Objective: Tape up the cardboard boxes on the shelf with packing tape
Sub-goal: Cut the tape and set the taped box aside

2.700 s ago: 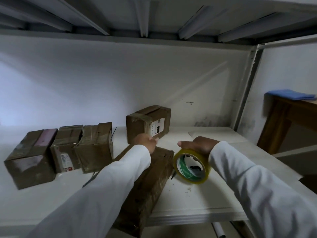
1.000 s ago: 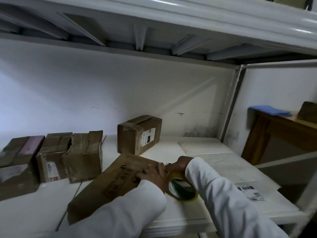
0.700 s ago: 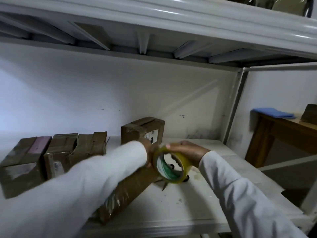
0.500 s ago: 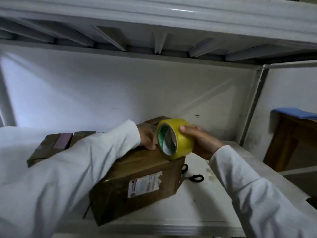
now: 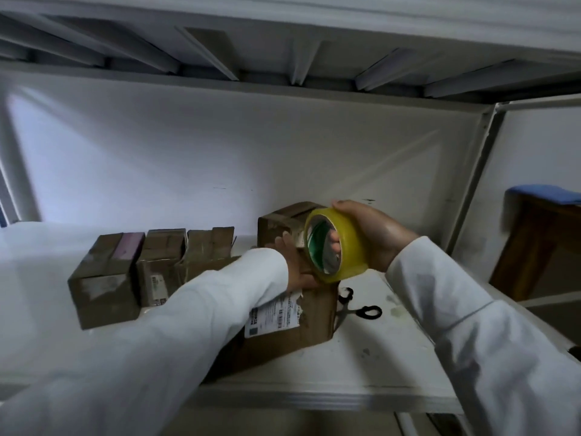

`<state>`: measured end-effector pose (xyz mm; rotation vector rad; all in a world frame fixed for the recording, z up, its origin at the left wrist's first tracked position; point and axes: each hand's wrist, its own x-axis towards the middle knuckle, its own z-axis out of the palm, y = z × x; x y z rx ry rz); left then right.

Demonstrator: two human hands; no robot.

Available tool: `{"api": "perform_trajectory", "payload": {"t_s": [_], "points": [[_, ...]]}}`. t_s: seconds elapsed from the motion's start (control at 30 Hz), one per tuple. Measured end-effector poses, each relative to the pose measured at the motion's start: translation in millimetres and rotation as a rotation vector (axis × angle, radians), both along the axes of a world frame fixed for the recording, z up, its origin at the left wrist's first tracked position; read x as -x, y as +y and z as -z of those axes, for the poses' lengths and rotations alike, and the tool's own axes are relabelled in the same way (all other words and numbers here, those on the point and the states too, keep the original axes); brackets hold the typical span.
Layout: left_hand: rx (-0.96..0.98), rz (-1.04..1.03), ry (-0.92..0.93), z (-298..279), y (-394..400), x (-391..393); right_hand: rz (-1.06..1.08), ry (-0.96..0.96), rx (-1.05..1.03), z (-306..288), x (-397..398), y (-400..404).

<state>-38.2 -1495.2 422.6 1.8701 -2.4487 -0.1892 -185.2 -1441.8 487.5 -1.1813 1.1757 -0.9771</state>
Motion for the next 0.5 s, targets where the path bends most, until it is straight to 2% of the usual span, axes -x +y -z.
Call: {"api": "perform_trajectory", "payload": {"t_s": [0.1,0.2,0.33,0.5], "points": [[-0.082,-0.056,0.061,-11,1,-5,-0.024,0.158,-0.075,16,8,19],[-0.129,-0.017,0.074,-13,-7,-3,0.06,0.088,-0.056,40,9,32],[-0.138,-0.008,-0.001,-10,-11,-1,0.164,0.039,0.031,71,5,33],[-0.169,-0.022,-0.178,-13,-10,3,0.241,0.043,0.096,103,-8,50]]}}
